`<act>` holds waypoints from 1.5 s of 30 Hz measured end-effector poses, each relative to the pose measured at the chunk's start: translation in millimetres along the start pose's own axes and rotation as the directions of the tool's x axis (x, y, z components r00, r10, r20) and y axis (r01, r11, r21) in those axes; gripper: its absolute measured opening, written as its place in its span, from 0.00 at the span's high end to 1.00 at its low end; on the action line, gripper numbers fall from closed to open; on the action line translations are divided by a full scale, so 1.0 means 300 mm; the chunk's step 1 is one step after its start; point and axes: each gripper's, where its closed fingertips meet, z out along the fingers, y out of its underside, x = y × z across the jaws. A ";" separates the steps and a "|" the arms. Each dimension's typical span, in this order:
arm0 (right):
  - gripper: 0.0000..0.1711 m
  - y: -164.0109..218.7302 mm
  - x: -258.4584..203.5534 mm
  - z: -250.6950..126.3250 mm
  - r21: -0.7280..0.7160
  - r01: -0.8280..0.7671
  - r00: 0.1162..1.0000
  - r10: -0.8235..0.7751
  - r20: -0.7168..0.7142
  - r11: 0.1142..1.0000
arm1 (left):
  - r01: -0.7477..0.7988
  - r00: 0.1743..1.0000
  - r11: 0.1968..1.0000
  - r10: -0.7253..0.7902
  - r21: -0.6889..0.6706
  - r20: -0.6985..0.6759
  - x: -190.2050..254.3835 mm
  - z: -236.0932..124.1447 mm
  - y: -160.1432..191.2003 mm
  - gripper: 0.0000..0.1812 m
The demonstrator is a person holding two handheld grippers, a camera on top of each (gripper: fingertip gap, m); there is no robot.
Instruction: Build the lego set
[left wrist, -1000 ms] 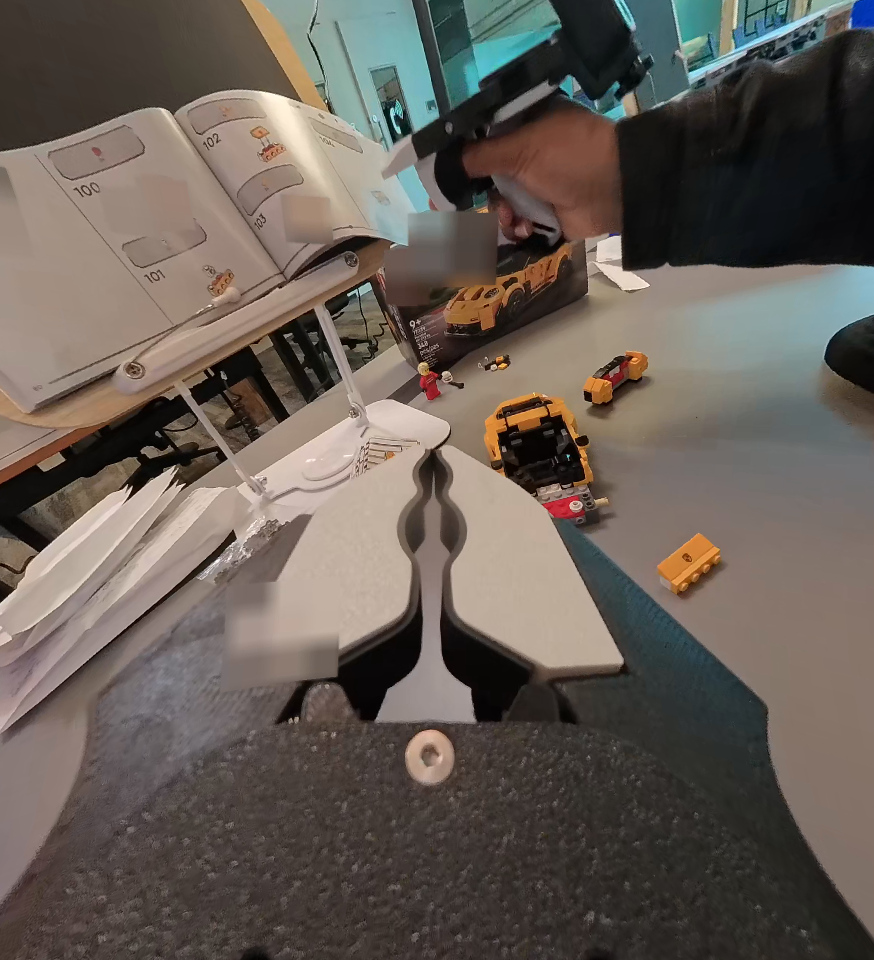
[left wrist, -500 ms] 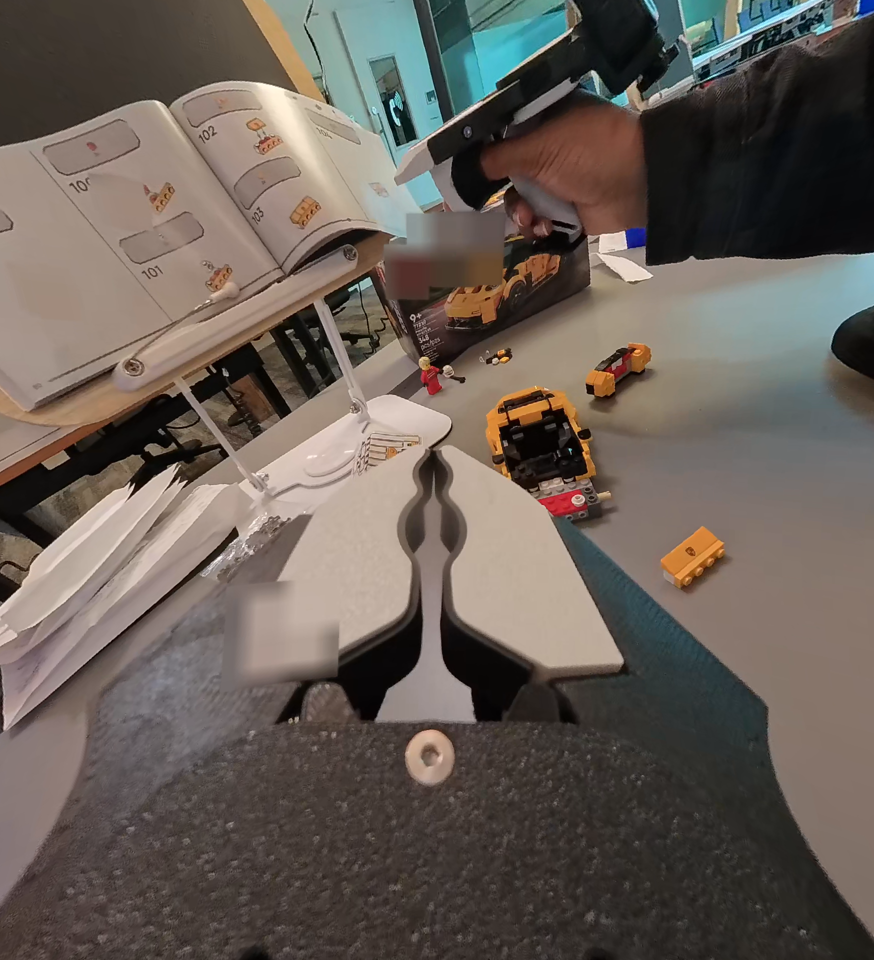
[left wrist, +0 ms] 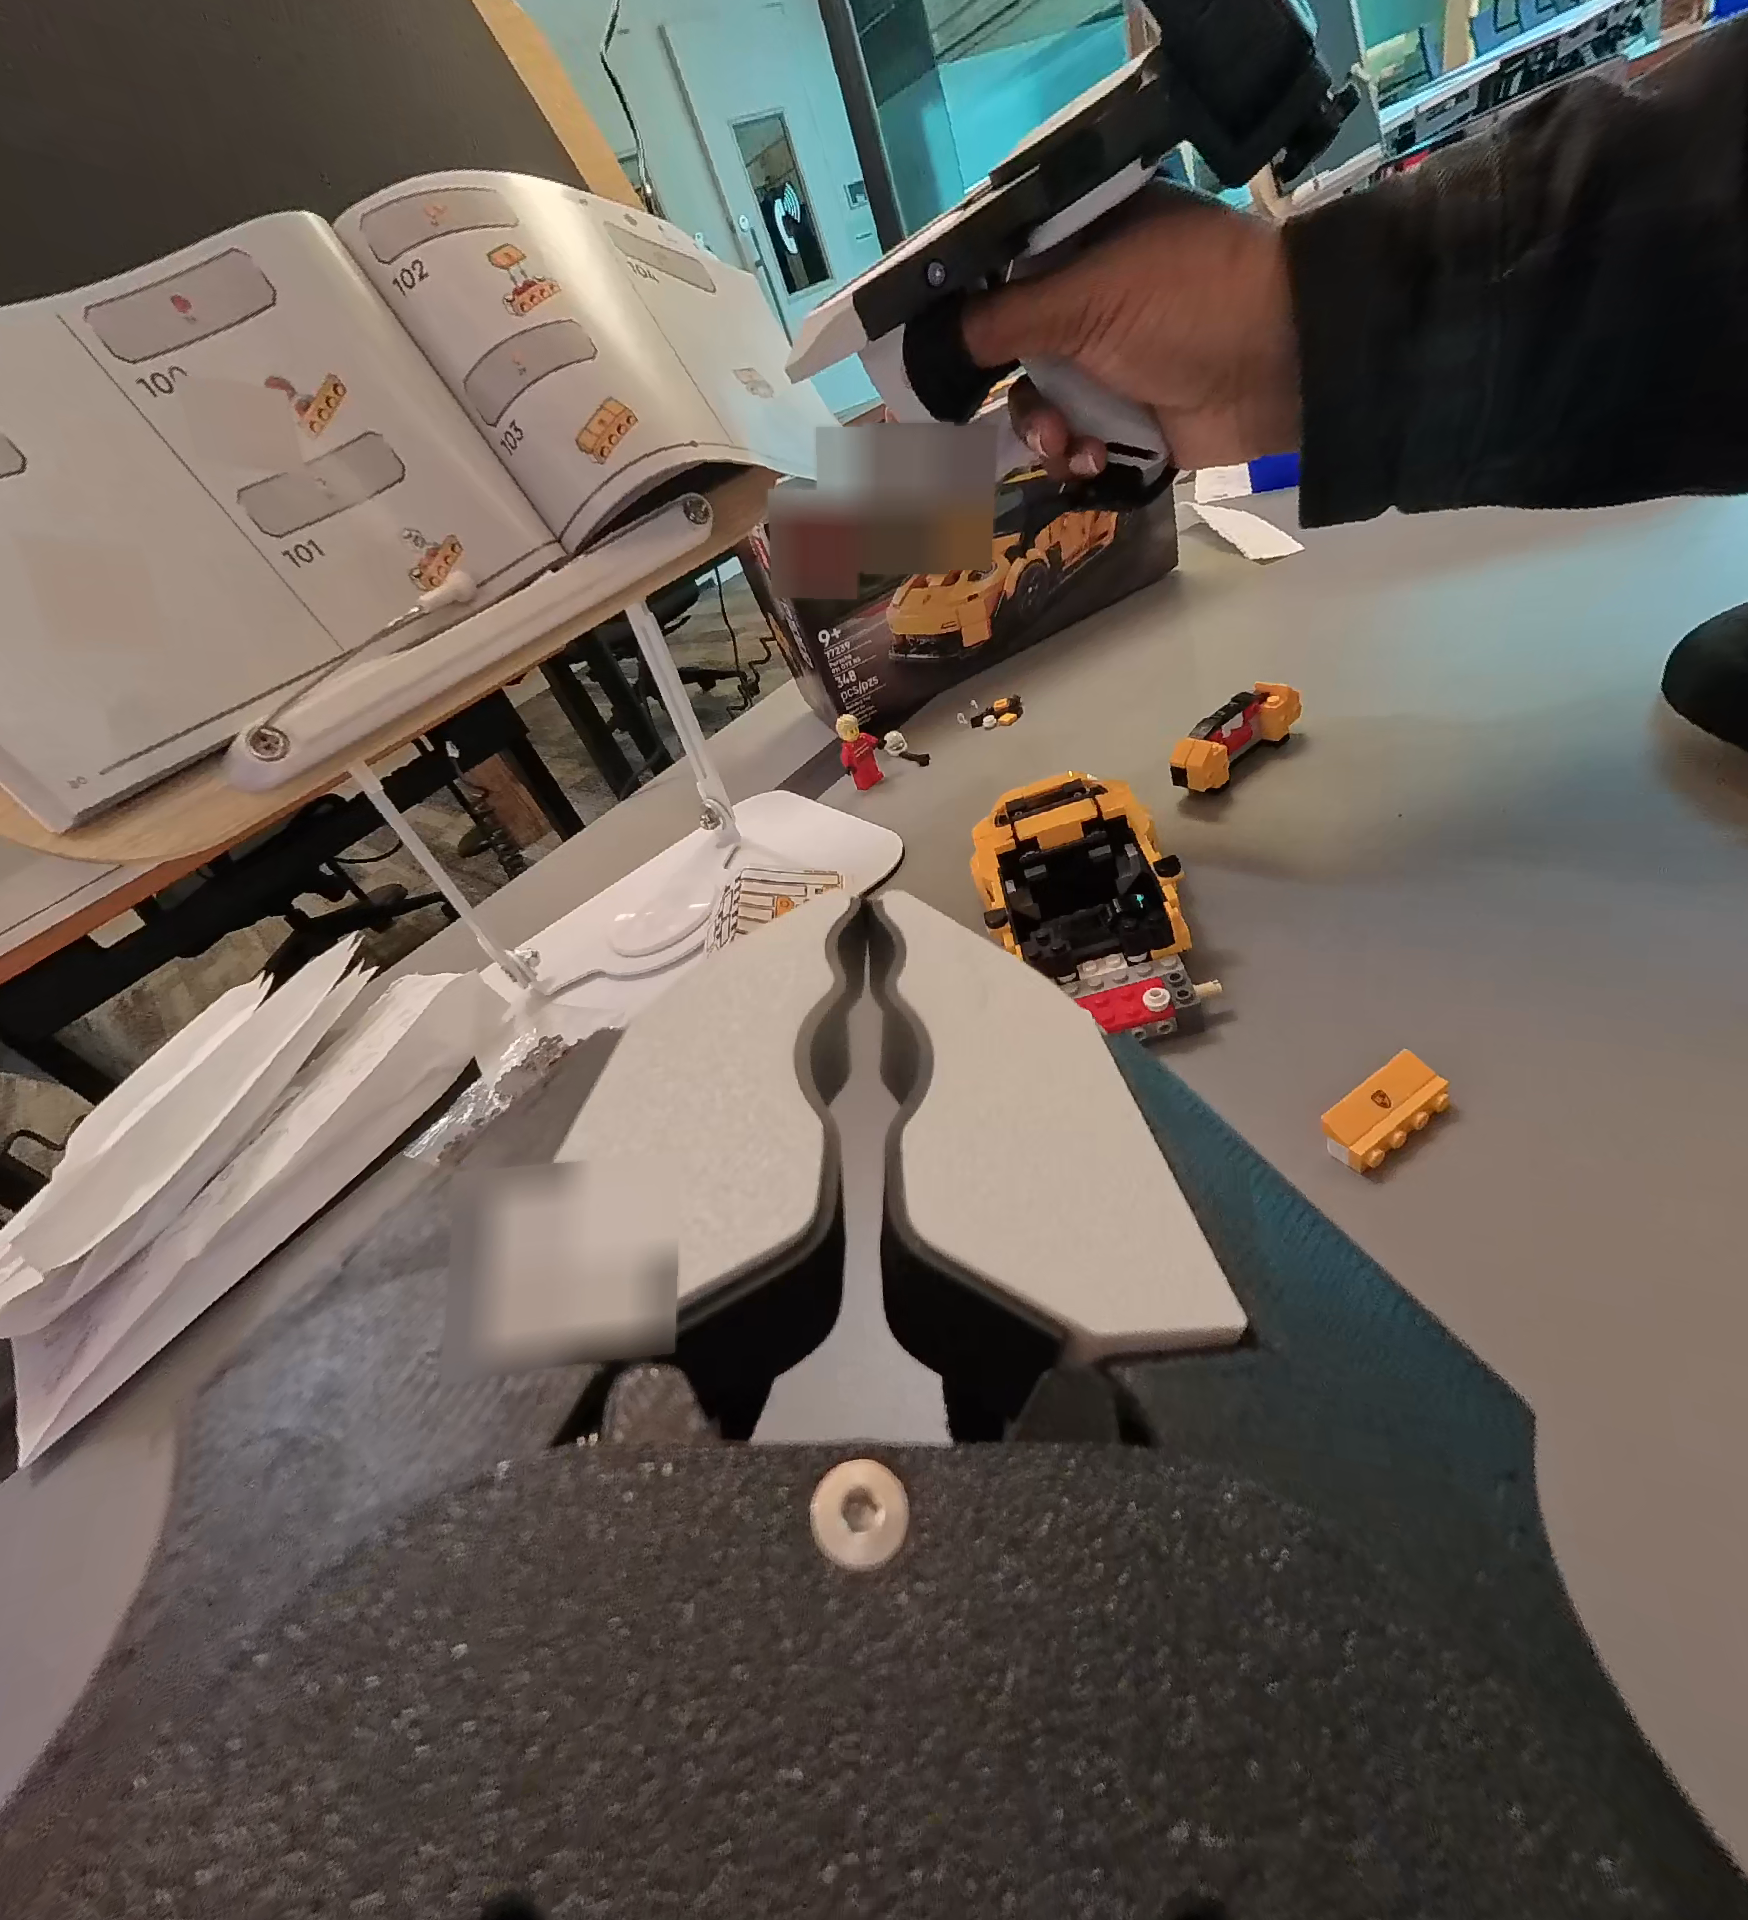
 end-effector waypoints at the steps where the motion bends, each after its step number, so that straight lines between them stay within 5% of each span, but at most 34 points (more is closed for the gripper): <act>1: 0.97 0.000 0.000 -0.001 -0.002 0.002 1.000 -0.002 0.000 1.000 | -0.006 1.000 1.000 0.006 -0.002 0.000 0.001 0.001 0.001 1.00; 11: 0.97 -0.018 -0.020 -0.065 0.037 -0.003 0.999 0.001 0.034 0.999 | -0.007 1.000 1.000 0.007 0.001 0.005 -0.001 -0.002 -0.001 1.00; 20: 0.98 0.105 -0.247 -0.424 0.062 -0.100 0.969 0.083 0.233 0.993 | 0.024 1.000 1.000 -0.024 -0.010 -0.008 0.006 0.001 0.007 1.00; 25: 0.99 0.240 -0.294 -0.516 0.035 -0.064 0.960 0.051 0.277 0.997 | 0.178 0.982 0.982 -0.173 0.064 -0.071 0.038 -0.028 -0.083 1.00; 31: 0.98 0.221 -0.264 -0.526 0.043 -0.093 0.955 0.077 0.287 0.995 | 0.155 0.981 0.983 -0.165 0.102 0.099 -0.091 -0.258 -0.234 1.00; 35: 0.98 0.256 -0.274 -0.532 -0.008 -0.116 0.939 0.112 0.326 0.993 | 0.133 0.944 0.979 -0.078 -0.152 0.320 -0.383 -0.526 -0.171 0.99; 40: 0.98 0.286 -0.295 -0.521 -0.057 -0.138 0.921 0.150 0.359 0.989 | 0.260 0.965 0.697 -0.176 -0.668 0.192 -0.522 -0.684 0.160 0.96; 45: 0.99 0.311 -0.324 -0.521 -0.075 -0.079 0.920 0.102 0.379 0.994 | 0.056 0.967 0.399 -0.249 -0.915 -0.049 -0.470 -0.708 0.453 0.97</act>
